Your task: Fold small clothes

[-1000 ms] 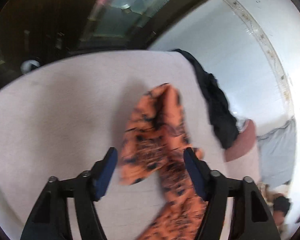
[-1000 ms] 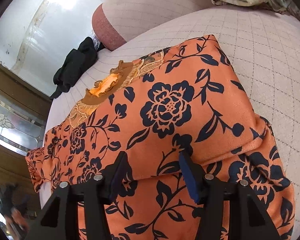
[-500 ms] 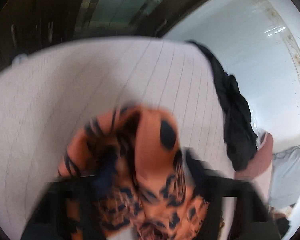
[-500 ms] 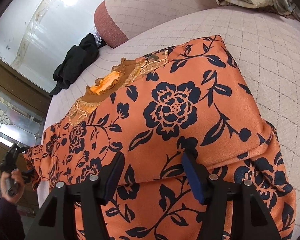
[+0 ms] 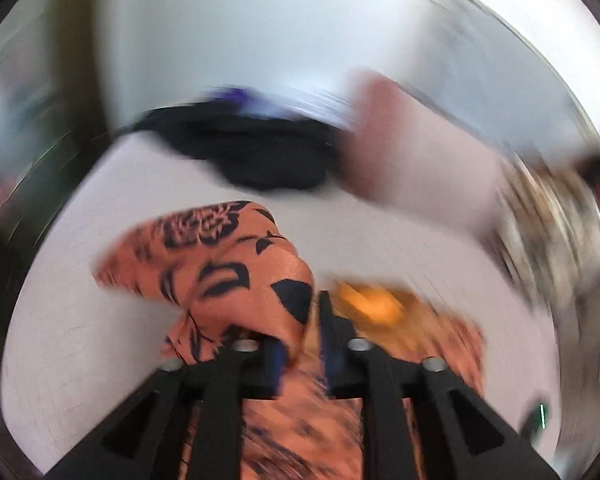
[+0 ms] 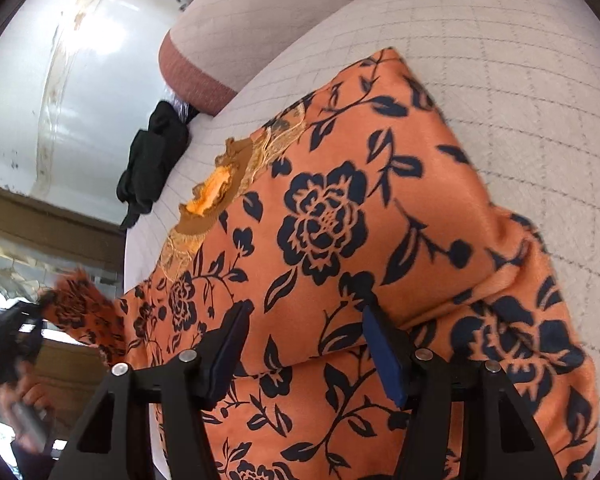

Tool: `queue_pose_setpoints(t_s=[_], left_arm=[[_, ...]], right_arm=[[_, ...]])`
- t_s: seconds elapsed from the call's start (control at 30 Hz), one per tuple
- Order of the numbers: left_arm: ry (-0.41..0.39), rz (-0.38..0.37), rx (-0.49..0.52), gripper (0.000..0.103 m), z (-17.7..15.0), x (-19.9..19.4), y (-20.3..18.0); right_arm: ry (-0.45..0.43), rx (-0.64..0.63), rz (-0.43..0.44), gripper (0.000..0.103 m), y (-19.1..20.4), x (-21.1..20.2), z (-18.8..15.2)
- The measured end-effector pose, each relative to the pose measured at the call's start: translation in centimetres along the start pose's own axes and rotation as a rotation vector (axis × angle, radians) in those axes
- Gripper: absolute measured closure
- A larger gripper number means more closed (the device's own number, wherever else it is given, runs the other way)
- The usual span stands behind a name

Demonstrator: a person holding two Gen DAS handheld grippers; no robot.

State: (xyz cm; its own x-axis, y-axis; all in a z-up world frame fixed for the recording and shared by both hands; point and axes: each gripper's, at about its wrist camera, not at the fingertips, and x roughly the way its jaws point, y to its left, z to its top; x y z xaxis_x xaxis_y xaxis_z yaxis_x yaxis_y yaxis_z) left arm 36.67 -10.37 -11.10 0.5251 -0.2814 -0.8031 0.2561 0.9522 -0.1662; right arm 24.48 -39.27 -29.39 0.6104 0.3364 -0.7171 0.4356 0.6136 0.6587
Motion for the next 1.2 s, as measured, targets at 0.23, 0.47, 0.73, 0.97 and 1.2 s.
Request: queue_pose_setpoints(t_s=[0.23,0.47,0.73,0.97,1.2], left_arm=[[-0.002,0.083,0.567,0.023,-8.0,-2.3,-10.9],[-0.067,0.352,0.077,0.022,-8.2,0.7,2.7],[-0.050,0.384,-0.173,0.022,-12.9,7.6,10.0],[0.010,0.232,-0.324,0.035,-13.3,9.5,12.8],[0.052,0.159,-0.315,0.039,-13.0,10.3,12.3]], right_arm=[[-0.090,0.013,-0.044,0.039,-1.0,-2.1,1.0],[-0.132,0.010,-0.051,0.039,-1.4,-3.1,1.4],[-0.218,-0.217,-0.081,0.039,2.8,-2.5,-0.1],[-0.227,-0.370,-0.060,0.039,6.9,-1.7,0.1],[-0.157,-0.450,-0.127,0.032,16.7,4.8,5.0]])
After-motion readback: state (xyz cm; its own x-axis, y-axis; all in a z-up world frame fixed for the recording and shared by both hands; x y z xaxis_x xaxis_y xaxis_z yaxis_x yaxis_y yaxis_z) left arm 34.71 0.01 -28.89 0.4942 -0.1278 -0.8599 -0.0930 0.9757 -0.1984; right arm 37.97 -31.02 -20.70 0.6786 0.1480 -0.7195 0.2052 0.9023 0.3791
